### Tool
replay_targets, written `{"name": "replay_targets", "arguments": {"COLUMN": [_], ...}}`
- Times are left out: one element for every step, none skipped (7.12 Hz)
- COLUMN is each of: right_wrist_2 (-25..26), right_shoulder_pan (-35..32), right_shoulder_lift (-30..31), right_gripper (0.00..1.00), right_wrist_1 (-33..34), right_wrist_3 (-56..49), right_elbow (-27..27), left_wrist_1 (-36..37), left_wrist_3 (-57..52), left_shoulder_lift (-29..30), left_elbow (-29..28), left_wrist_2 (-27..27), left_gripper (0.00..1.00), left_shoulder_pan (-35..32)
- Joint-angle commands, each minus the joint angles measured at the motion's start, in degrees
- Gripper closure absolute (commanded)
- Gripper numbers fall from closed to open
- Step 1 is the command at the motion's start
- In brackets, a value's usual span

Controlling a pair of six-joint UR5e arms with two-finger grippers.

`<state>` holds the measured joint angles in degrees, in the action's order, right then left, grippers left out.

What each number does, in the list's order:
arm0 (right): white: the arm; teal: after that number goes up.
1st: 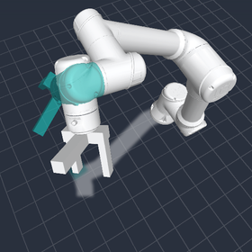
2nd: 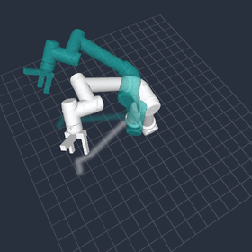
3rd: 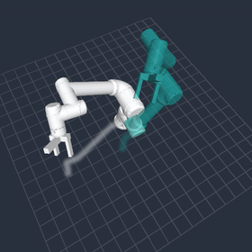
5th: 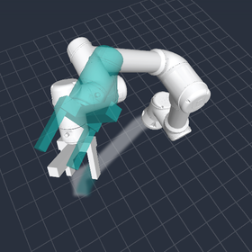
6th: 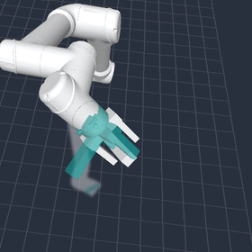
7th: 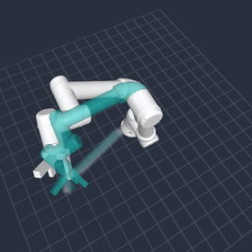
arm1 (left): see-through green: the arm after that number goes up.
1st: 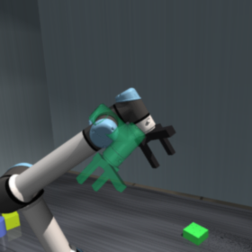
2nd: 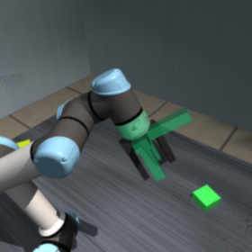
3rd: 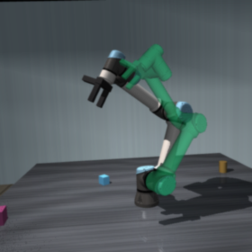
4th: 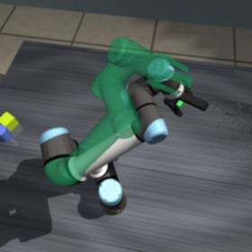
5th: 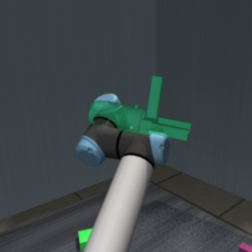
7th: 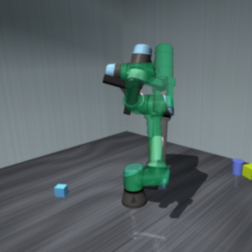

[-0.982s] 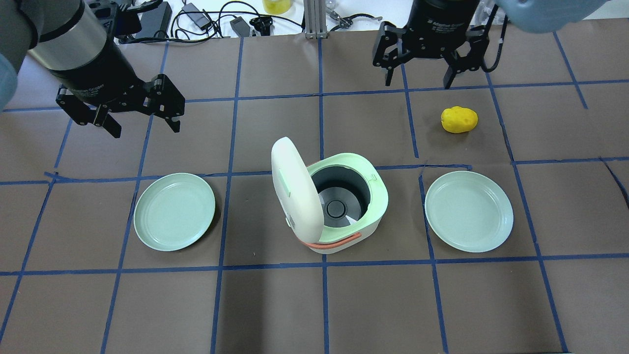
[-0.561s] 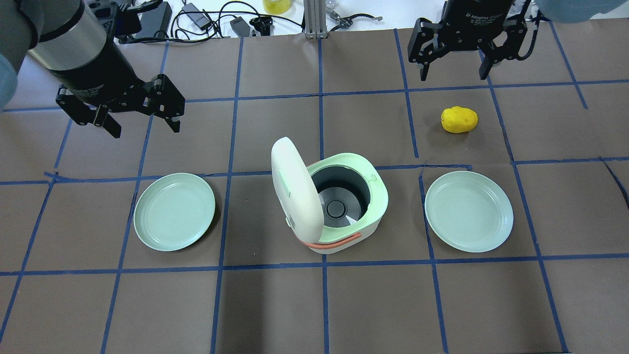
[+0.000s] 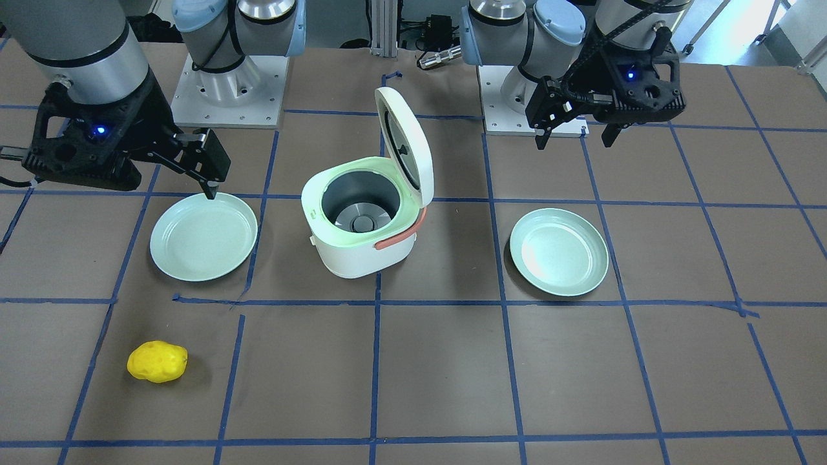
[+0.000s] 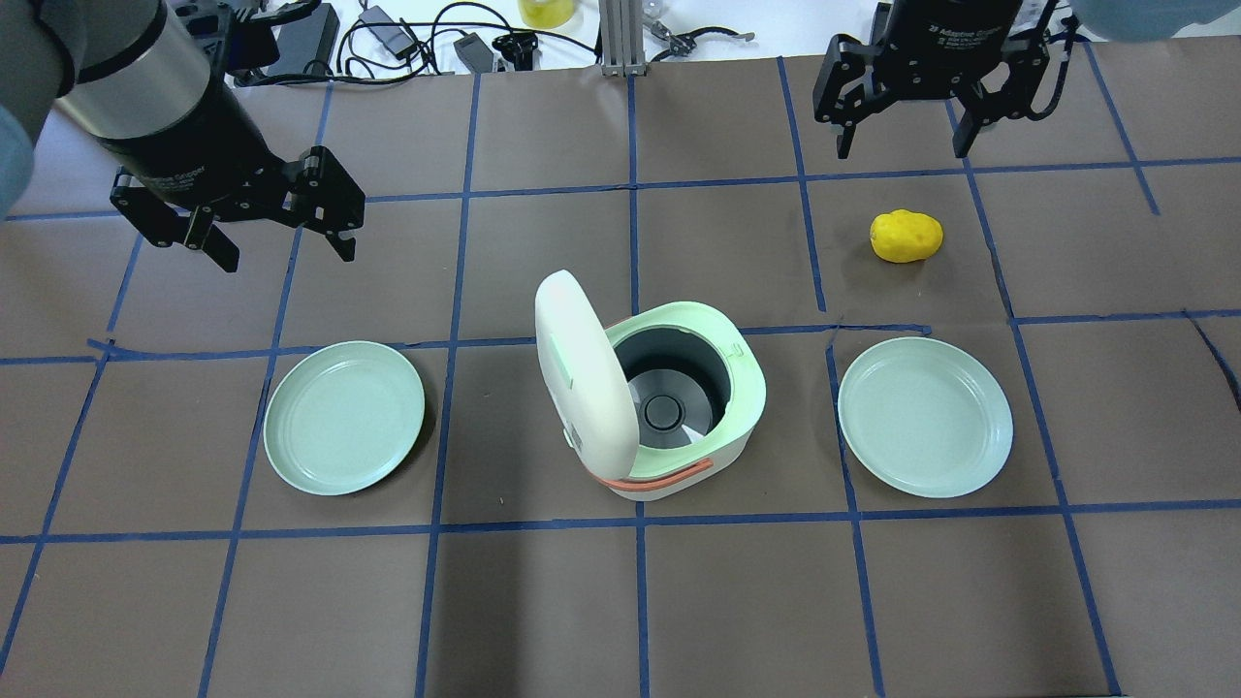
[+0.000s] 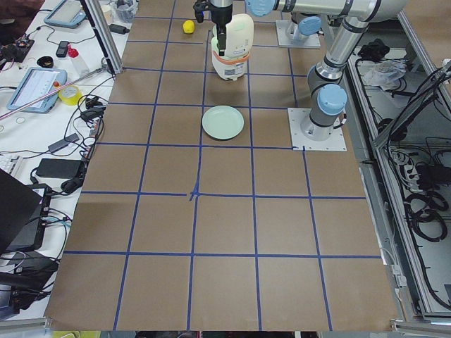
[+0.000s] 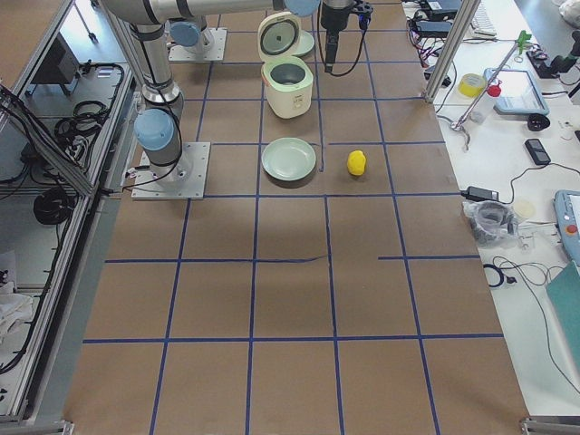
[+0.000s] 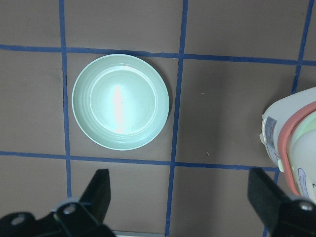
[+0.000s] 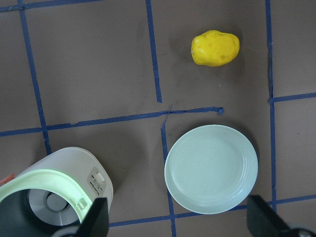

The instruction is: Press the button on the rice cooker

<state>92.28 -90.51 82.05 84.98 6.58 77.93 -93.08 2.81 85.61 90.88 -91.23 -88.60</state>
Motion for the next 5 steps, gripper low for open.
{"name": "replay_targets", "arguments": {"right_wrist_2": [-0.1, -0.3, -0.4, -0.6, -0.7], "right_shoulder_pan": [0.5, 0.3, 0.3, 0.3, 0.3], "right_shoulder_lift": [0.5, 0.7, 0.7, 0.7, 0.7], "right_gripper": [0.00, 0.00, 0.00, 0.00, 0.00], "right_wrist_1": [0.1, 0.1, 0.2, 0.2, 0.1], "right_wrist_3": [-0.4, -0.4, -0.4, -0.4, -0.4], "right_elbow": [0.2, 0.2, 0.3, 0.3, 0.3], "left_wrist_1": [0.0, 0.0, 0.0, 0.0, 0.0], "left_wrist_3": [0.0, 0.0, 0.0, 0.0, 0.0], "left_shoulder_lift": [0.0, 0.0, 0.0, 0.0, 0.0], "left_elbow": [0.0, 0.0, 0.0, 0.0, 0.0], "left_wrist_2": [0.0, 0.0, 0.0, 0.0, 0.0], "left_gripper": [0.00, 0.00, 0.00, 0.00, 0.00], "left_shoulder_pan": [0.0, 0.0, 0.0, 0.0, 0.0]}}
